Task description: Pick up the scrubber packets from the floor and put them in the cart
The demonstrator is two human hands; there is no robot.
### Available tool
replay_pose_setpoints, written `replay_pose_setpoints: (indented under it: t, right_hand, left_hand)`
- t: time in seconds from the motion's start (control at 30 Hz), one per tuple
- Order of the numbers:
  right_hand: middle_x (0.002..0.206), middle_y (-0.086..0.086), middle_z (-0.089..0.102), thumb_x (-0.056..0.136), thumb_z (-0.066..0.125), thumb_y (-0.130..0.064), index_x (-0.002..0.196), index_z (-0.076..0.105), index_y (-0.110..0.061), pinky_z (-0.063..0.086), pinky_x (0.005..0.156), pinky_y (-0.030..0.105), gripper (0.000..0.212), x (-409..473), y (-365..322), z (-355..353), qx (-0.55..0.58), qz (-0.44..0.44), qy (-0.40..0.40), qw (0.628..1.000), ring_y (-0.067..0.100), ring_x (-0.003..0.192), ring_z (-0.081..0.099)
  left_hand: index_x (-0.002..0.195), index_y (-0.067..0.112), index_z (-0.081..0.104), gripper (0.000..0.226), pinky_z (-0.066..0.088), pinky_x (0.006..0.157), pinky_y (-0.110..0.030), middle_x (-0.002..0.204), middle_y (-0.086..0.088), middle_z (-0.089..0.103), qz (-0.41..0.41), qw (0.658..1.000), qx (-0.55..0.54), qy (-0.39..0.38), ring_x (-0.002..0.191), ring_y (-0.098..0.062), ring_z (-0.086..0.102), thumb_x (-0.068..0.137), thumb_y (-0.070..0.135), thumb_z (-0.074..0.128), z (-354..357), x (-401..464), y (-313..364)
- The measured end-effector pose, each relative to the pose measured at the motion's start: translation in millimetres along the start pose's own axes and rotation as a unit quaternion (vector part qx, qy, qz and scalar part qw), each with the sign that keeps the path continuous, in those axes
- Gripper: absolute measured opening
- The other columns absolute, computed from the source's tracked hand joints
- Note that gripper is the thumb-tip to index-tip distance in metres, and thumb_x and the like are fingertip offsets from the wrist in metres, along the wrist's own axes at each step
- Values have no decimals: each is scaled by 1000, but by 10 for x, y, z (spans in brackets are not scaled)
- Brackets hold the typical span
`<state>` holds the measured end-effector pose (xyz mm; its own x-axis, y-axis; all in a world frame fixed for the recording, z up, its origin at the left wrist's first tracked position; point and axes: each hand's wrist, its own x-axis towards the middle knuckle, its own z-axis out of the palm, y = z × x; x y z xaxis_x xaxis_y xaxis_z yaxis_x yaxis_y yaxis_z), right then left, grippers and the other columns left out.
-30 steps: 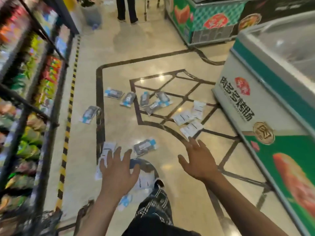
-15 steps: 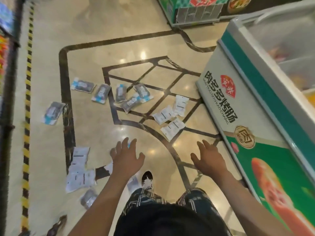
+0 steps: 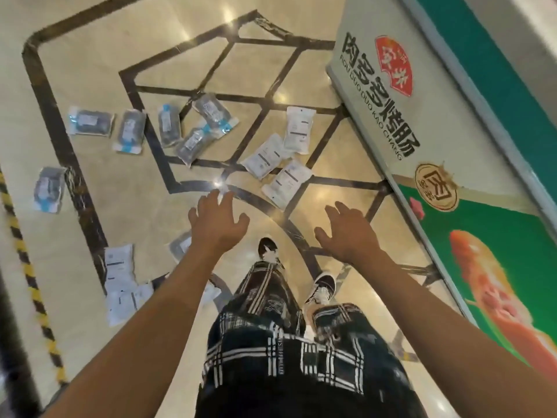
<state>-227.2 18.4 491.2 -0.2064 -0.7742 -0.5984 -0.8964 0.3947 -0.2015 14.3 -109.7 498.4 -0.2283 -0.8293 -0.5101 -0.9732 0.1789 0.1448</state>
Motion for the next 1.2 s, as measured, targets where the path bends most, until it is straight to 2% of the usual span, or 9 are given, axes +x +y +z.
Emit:
replay_pose_setpoints:
  t: [0.33,0.43,0.57,0.67,0.77,0.9,1.0,1.13,1.2]
  right_hand:
    - [153,10,41,97,41,-54,148,39,-18,49,97,45,62,3209,480,1973,-75,-60,-35,995,37,132,44]
    - [155,11,37,97,42,-51,149,35,-20,50,97,46,62,4266,548,2627,-105,-88,-25,990,40,135,41]
    - [169,10,5,99,41,-49,159,13,-30,36,113,56,69,5436,647,3344,-122,-93,-16,988,48,148,18]
    - [168,4,-18,97,50,-42,158,-1,-40,28,117,58,79,5782,756,3568,-170,-95,-33,980,43,153,-3]
    - [167,4,-20,92,63,-33,156,-9,-42,33,113,55,97,5867,967,3682,-193,-104,-22,975,42,153,-3]
    - [166,18,-5,91,67,-22,160,-4,-30,49,96,47,99,5722,1148,3775,-212,-67,-3,975,52,141,22]
    - [140,36,44,71,84,-19,156,33,-10,56,72,48,100,5696,1183,3814,-264,-21,60,962,50,102,58]
    - [136,26,44,73,82,-31,152,24,-2,50,88,44,103,5836,1238,3855,-291,-12,74,954,42,120,49]
    - [127,24,47,66,86,-26,138,42,-1,53,76,43,88,5880,1230,3828,-305,-11,88,948,42,110,51]
  left_hand:
    - [145,17,51,74,43,108,-58,148,-18,50,18,1000,8,8,136,-41,47,85,58,44,2389,3023,-212]
    - [153,18,39,70,31,118,-57,160,-18,36,4,1000,19,9,147,-40,34,95,55,50,3134,4004,-326]
    - [156,16,30,73,24,120,-58,168,-15,18,38,999,21,22,153,-36,22,96,50,54,3974,5211,-425]
    - [160,14,16,80,23,121,-58,172,-11,0,78,993,77,35,157,-33,9,95,43,53,4263,5659,-449]
    - [164,17,2,81,17,123,-60,172,-8,-11,71,994,85,4,158,-35,-6,101,50,41,4612,5749,-435]
    - [157,15,22,68,25,117,-57,168,-16,15,16,995,100,13,150,-44,17,101,50,38,4825,5238,-355]
    - [137,13,47,62,37,105,-54,142,-21,45,-13,989,141,36,130,-46,43,91,54,54,4875,4898,-313]
    - [152,17,18,103,31,113,-67,163,-21,10,-65,997,42,-21,148,-57,12,79,69,69,4878,5016,-338]
    - [158,27,-4,120,28,112,-71,168,-15,-13,-79,995,-3,-53,150,-59,2,76,65,76,4886,5123,-369]
